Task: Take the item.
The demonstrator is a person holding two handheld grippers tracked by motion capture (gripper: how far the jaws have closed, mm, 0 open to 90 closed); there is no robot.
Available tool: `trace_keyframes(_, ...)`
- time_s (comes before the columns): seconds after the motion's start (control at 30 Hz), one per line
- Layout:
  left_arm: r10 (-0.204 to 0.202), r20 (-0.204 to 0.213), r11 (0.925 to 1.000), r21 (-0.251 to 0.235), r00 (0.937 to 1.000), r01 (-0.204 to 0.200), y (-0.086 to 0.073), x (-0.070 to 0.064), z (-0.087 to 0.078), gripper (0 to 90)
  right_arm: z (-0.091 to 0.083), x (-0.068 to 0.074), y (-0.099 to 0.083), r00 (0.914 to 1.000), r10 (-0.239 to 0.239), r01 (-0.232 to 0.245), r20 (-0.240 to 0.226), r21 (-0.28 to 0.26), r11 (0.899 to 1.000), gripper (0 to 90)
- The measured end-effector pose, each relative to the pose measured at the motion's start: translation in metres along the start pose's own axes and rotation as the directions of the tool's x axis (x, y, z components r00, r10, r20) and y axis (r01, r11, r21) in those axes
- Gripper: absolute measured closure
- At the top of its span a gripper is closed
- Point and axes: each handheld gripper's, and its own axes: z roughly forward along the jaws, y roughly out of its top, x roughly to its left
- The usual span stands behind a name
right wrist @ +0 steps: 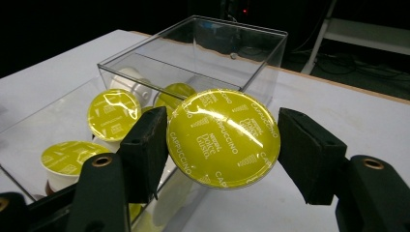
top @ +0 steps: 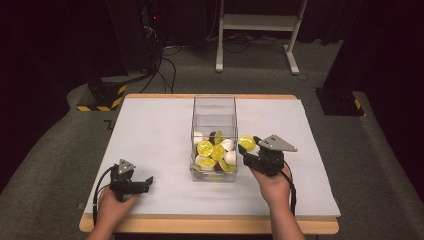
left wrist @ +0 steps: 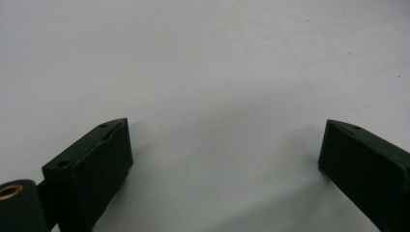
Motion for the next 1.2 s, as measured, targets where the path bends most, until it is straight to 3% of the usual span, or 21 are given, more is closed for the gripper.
trace_keyframes(0.77,0.014,-0.004,0.9999,0.004,0.9999,-0.014,0.0,0.0,-0.001,5.0,0.003,-0.03,-0.007,0.9971,0.041,-0.042,0.064,0.016,0.999,37.8)
trace_keyframes(1.2,0.019,-0.007,0.9998,0.005,0.9998,-0.019,0.0,0.0,-0.001,5.2,0.015,-0.054,-0.012,0.9909,0.062,-0.067,0.12,0.04,0.997,37.8)
